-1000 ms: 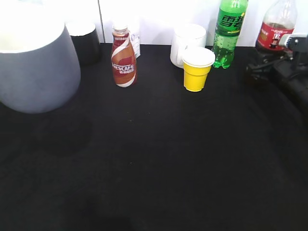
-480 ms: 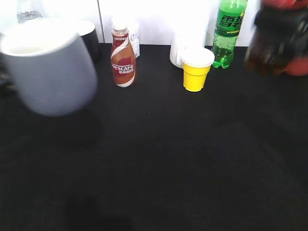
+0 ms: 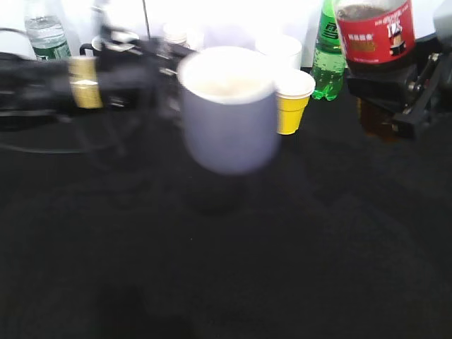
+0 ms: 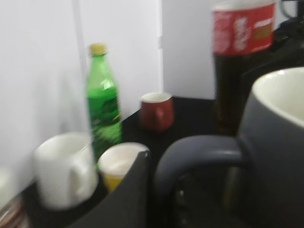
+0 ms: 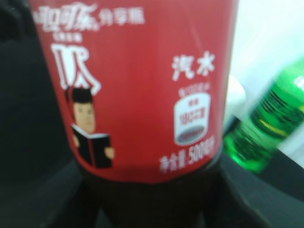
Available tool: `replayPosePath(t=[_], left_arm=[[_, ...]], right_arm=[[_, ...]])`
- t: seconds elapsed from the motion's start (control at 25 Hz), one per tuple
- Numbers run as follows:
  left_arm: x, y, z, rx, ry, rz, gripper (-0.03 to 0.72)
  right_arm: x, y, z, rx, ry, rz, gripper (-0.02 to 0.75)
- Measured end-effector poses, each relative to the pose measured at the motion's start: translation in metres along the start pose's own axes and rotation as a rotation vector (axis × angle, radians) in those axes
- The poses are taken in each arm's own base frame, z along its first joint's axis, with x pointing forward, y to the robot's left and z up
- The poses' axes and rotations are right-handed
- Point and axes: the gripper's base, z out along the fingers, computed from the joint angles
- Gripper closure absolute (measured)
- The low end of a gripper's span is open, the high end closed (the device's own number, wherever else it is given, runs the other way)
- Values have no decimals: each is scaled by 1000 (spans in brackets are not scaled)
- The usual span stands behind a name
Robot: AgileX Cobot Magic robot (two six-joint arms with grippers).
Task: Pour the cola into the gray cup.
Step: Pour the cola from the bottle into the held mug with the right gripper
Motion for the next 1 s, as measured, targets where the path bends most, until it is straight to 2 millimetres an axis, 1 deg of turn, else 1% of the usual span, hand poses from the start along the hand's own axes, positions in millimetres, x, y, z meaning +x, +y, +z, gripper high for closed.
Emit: replayPosePath(t=[0.04, 0.12, 0.24, 0.28, 0.36, 0.4, 0.44, 0.52, 0.6, 0.68, 0.92, 1.0], left_arm=[[6, 3, 8, 21, 7, 2, 640], [12, 12, 15, 26, 10, 8, 640], [9, 14, 16, 26, 1, 19, 640], [9, 14, 17, 27, 1, 19, 640], [9, 13, 21, 38, -2, 24, 640], [7, 12, 26, 55, -3, 40, 640], [1, 10, 35, 87, -11, 71, 640], [-5, 5, 48, 129, -26, 96, 640], [-1, 5, 50, 151, -13, 92, 640], [15, 6, 52, 164, 20, 68, 640], [12, 9, 53, 149, 6, 68, 640], [15, 16, 53, 75, 40, 53, 640]], right_arm=[[0, 0, 0, 0, 4, -27, 311], [1, 0, 0, -1, 10, -95, 311], [3, -2, 0, 21, 37, -212, 311], [1, -4, 0, 25, 34, -237, 311], [-15, -12, 1, 53, 4, -303, 313], [-23, -18, 1, 76, -10, -322, 313], [-27, -20, 1, 88, -14, -329, 313], [-26, -20, 1, 78, 4, -363, 313], [-22, -18, 1, 46, 46, -445, 313], [-19, -18, 1, 37, 86, -500, 313], [-15, -22, 0, 59, 142, -551, 316], [-14, -21, 0, 54, 149, -566, 316]])
